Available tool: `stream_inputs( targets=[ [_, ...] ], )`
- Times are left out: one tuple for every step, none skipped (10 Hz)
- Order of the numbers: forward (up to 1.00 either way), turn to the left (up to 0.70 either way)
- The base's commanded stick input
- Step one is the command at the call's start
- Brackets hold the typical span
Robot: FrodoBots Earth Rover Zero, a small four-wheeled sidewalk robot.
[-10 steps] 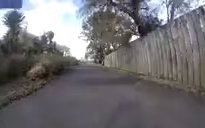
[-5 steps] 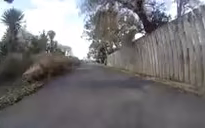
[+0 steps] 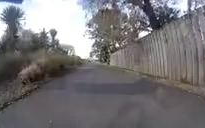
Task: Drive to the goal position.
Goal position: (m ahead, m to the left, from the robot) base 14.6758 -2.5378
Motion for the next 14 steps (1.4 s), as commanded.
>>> stream_inputs(
  targets=[
    [0.85,0.00],
    [0.85,0.00],
    [0.85,0.00],
    [0.85,0.00],
    [0.85,0.00],
    [0.85,0.00],
    [0.85,0.00],
    [0.85,0.00],
    [0.85,0.00],
    [0.85,0.00],
    [0.85,0.00],
    [0.85,0.00],
    [0.85,0.00],
    [0.85,0.00]
  ],
)
